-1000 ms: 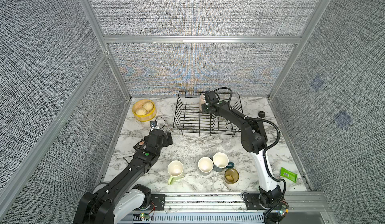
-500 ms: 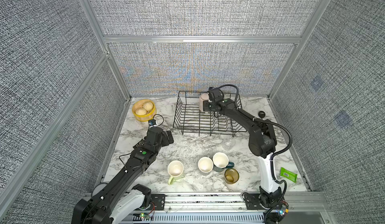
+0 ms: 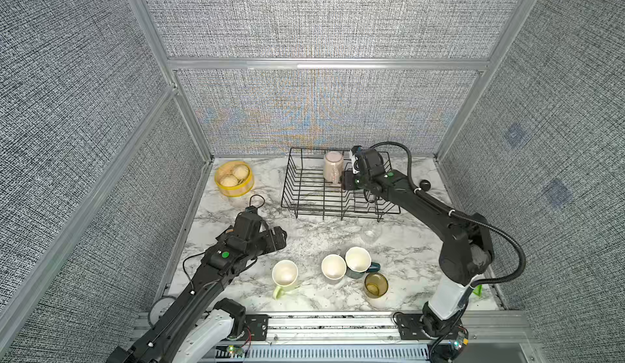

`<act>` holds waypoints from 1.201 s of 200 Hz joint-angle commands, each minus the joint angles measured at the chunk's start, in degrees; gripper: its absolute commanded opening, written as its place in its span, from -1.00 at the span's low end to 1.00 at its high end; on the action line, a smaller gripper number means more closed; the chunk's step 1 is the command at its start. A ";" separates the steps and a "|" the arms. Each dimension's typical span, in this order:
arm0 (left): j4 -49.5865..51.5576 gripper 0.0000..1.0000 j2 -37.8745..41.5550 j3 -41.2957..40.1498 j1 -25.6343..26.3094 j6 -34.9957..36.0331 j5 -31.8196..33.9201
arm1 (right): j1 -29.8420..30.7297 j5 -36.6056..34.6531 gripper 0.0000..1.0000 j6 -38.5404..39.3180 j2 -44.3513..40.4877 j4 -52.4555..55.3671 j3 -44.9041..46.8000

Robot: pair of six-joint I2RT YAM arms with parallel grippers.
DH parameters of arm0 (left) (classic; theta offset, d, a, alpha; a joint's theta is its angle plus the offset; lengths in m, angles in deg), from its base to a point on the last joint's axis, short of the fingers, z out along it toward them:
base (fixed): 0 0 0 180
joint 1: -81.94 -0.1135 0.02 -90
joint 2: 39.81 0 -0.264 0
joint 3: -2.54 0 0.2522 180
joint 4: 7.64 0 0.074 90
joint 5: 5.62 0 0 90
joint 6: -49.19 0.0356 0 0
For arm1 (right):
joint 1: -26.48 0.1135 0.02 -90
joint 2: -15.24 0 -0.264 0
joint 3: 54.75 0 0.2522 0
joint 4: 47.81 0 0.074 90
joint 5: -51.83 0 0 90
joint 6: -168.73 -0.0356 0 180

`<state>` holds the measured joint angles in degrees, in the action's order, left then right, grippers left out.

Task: Load cups into a dish rack
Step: Pick up the cup from the bottom-center of the table.

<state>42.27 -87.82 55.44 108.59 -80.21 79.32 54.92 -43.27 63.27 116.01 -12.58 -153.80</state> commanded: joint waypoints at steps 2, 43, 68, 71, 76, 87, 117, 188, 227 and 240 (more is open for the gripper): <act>7.02 0.76 1.69 0.82 0.51 -0.17 -2.72 | -0.15 0.85 0.31 0.48 -2.22 -1.92 2.27; 11.32 0.55 3.30 0.54 2.34 -0.81 -5.57 | -0.32 2.81 0.31 -0.91 -4.32 -2.21 4.41; 12.96 0.45 1.68 0.16 4.19 -1.73 -5.67 | -0.41 3.22 0.31 -1.58 -4.62 -2.75 4.88; 13.05 0.43 1.47 0.08 4.51 -1.88 -5.53 | -0.49 3.32 0.31 -1.66 -4.62 -2.76 4.80; 13.19 0.39 1.14 -0.02 5.16 -2.33 -5.26 | -0.49 3.50 0.31 -1.74 -4.55 -2.73 4.79; 13.18 0.33 0.61 -0.36 6.10 -2.97 -4.76 | -0.53 3.70 0.31 -1.85 -4.78 -2.60 4.95; 13.79 0.16 -0.58 -0.29 7.51 -3.67 -3.62 | -0.84 4.11 0.31 -2.29 -5.19 -3.11 5.68; 9.38 0.01 -5.67 -4.21 8.60 -3.93 -1.77 | -1.64 4.58 0.30 -2.46 -6.65 -4.26 8.07; 4.93 -0.52 -7.49 -4.85 8.70 -4.27 -0.89 | -1.73 5.14 0.30 -3.68 -8.64 -9.74 12.60; 2.79 -0.70 -8.75 -4.72 8.68 -3.67 -1.65 | -1.68 5.41 0.30 -3.99 -9.04 -9.57 13.10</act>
<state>50.57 -95.09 50.67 117.40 -83.90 77.96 53.15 -38.92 60.40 107.86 -19.11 -141.37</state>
